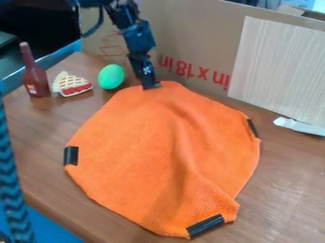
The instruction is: Fold the cloth from top left to bottom right
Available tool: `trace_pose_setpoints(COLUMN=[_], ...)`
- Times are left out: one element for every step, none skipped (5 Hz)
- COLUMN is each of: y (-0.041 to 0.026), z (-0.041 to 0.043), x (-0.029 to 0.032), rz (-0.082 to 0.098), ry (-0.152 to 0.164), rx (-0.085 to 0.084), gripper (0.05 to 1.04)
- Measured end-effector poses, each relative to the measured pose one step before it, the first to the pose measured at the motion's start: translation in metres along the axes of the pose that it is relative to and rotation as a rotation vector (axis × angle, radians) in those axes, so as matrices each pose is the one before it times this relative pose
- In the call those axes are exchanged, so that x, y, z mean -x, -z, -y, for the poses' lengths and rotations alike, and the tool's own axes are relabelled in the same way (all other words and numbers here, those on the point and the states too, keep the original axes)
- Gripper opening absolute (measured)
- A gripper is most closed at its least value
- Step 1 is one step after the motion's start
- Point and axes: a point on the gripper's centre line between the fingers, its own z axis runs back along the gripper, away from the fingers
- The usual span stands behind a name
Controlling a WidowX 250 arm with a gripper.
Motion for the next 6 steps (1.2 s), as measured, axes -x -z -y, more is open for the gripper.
trace_pose_setpoints(y=[0.00885,0.00403,-0.00116,-0.01023,-0.00511,-0.01011], z=[0.00589,0.00058,-0.0007,-0.00078,-0.00794,-0.01198], x=[0.00033,-0.00005,-0.0022,-0.00631,0.00622,0.00311], rz=[-0.0126,-0.007,0.0062,0.018,0.003,0.0178], ry=[0.0129,-0.0045,-0.0148,0.0184,-0.0197,-0.0277], rx=[-0.0174,-0.0215,-0.0047,0.0183,0.0325,0.008], gripper=[0.999,0.958,0.699,0.397,0.172,0.066])
